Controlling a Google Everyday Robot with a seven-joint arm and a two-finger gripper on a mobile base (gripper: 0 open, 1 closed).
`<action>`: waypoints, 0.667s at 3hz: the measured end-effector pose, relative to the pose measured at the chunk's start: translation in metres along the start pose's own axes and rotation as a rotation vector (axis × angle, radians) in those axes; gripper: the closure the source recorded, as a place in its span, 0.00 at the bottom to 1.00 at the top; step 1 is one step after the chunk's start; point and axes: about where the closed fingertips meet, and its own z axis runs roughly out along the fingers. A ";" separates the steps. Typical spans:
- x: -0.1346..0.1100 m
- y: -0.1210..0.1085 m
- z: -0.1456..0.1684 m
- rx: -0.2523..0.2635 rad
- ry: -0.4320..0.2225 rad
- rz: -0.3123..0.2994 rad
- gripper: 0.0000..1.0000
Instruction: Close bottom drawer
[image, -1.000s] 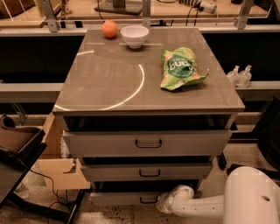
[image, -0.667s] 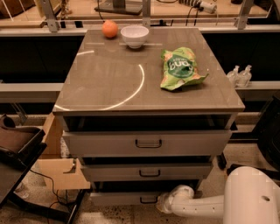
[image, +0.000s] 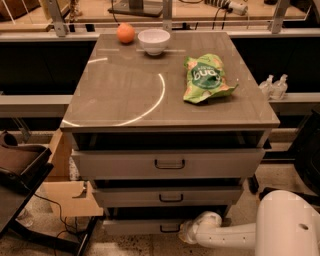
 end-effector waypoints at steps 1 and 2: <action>0.000 0.000 0.000 0.000 0.000 0.000 1.00; 0.000 0.000 0.000 0.000 0.000 0.000 1.00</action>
Offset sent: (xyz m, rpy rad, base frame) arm -0.0526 -0.0260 -0.0215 -0.1065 0.2073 -0.0032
